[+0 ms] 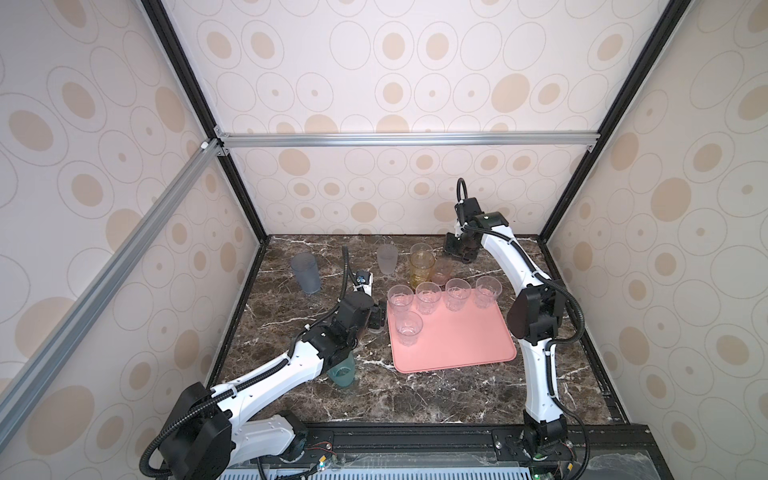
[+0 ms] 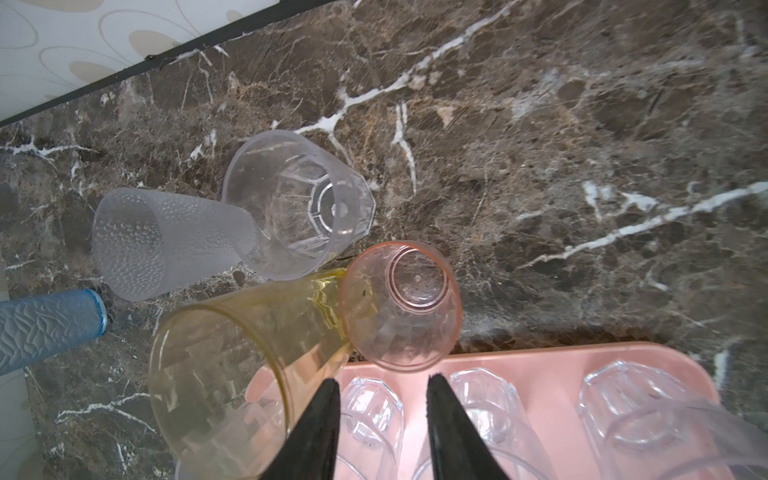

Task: Place the glasses into the tray

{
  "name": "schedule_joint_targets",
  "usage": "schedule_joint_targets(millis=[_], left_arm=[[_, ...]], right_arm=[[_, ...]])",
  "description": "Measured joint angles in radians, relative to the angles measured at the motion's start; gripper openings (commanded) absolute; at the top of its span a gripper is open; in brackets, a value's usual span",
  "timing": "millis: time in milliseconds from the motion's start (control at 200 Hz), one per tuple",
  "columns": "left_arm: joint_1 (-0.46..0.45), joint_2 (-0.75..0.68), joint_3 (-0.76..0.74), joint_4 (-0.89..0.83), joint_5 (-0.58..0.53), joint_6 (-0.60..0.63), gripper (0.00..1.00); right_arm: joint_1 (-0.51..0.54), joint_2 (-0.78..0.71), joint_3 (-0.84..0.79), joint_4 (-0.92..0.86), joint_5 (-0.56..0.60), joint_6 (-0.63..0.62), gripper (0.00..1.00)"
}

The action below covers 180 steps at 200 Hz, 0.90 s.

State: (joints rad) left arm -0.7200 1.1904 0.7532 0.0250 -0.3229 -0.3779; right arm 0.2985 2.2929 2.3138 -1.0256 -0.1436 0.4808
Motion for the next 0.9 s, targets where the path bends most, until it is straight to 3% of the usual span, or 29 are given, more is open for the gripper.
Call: schedule_joint_targets(millis=[405,900], left_arm=[[-0.001,0.0,-0.002,0.0,0.0,0.0,0.75],[-0.001,-0.01,-0.013,-0.006,-0.028,0.0,0.77]], right_arm=[[0.067,0.062,0.038,-0.012,-0.021,0.0,0.37],[0.06,0.062,0.123,-0.024,0.023,-0.016,0.38]])
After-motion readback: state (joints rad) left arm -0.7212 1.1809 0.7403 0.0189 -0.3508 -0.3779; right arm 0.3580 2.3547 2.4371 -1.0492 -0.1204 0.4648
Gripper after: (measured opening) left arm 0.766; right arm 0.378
